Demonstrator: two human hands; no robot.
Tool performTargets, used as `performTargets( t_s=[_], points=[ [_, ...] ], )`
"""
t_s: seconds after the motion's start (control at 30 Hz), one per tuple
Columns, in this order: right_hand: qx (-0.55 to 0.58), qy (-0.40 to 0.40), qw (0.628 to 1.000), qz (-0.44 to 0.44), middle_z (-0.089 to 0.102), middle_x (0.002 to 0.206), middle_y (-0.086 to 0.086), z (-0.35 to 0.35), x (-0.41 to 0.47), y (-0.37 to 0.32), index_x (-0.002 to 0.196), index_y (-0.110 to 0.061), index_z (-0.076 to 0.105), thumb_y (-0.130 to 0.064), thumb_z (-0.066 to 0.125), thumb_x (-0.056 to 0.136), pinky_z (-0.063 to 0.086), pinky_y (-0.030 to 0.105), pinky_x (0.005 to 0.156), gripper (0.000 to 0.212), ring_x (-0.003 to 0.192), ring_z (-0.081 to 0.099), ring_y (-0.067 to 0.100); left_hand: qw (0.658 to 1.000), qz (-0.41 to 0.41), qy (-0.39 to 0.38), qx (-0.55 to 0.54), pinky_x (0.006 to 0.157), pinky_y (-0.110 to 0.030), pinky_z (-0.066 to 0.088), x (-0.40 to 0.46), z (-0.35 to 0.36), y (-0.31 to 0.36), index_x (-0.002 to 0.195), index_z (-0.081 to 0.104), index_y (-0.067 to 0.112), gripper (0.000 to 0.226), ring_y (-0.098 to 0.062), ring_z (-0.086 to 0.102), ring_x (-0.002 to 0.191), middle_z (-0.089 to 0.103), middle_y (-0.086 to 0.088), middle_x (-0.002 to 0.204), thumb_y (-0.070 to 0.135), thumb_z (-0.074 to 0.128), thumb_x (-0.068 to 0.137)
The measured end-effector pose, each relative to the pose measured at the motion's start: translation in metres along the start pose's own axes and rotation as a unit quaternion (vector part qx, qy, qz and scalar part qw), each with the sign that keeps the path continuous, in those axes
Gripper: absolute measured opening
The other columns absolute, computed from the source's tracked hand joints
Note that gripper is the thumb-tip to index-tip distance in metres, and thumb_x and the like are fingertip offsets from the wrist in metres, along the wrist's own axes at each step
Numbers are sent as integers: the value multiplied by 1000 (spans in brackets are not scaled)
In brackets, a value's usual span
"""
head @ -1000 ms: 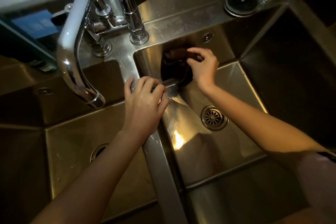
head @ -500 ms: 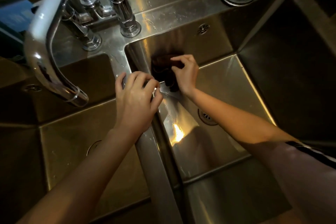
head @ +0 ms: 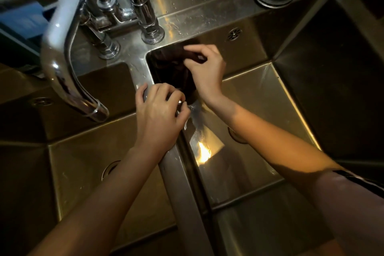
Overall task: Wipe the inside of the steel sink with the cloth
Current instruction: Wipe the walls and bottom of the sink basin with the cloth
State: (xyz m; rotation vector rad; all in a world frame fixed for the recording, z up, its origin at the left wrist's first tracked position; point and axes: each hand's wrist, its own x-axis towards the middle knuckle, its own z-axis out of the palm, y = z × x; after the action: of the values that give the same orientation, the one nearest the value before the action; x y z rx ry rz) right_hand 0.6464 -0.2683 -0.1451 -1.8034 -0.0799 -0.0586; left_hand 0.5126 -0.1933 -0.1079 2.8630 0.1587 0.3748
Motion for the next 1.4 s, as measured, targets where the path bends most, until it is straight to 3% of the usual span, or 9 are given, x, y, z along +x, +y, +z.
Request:
performTargets(
  t_s=[0.13,0.3,0.53,0.67,0.93,1.03,1.17,1.4],
  points=[
    [59,7,998,-22,62,92,-7,-2,1,-23,90,-21,75,-2,73,69,52,20,80,28,85,64,8,1000,0,-5,5,107,-46,29,0,-1,1,89,68,14,15,-21,56,99,62,-4,94,24,57,90],
    [-4,0,999,-53,59,90,-7,9,-8,16,90,-19,76,-3,73,67,42,5,77,28,83,58,1,1000,-1,-5,3,107,-46,30,-1,0,1,91,68,14,17,-22,55,102,63,-3,97,26,56,91],
    [-129,-77,987,61,60,99,-4,43,-24,111,90,-23,73,-5,73,72,34,0,71,26,91,60,10,1000,-4,-29,11,108,-47,29,0,-1,0,94,69,16,22,-21,54,109,65,-1,102,30,52,92],
    [-163,-77,979,91,61,101,-4,49,-26,133,91,-23,72,-7,71,74,32,5,71,23,92,61,12,999,-6,-38,23,108,-45,27,1,-1,1,94,69,18,24,-19,54,110,65,1,101,31,49,93],
    [-78,29,991,104,64,96,2,12,3,80,93,-22,76,-4,69,70,47,22,82,30,89,63,16,999,-4,-37,23,109,-45,27,1,-3,3,94,70,19,21,-19,55,109,67,3,100,28,52,93],
    [-23,68,996,54,65,95,5,-21,21,40,94,-14,76,2,69,68,50,26,87,31,88,62,14,999,-5,-38,22,108,-46,28,1,-4,4,92,70,18,18,-20,56,107,67,2,99,26,54,92],
    [24,92,995,-7,60,89,-7,-59,43,3,91,-17,74,1,69,68,51,22,89,30,85,61,3,999,-8,-36,14,108,-46,27,1,-5,5,91,70,16,17,-22,57,107,67,1,98,24,55,92],
    [-47,50,998,-4,56,94,0,-51,41,54,92,-9,73,5,70,68,47,20,84,28,88,56,9,999,-11,-41,10,109,-46,25,1,-4,5,91,70,18,18,-21,56,109,67,3,99,26,54,91]
  ],
)
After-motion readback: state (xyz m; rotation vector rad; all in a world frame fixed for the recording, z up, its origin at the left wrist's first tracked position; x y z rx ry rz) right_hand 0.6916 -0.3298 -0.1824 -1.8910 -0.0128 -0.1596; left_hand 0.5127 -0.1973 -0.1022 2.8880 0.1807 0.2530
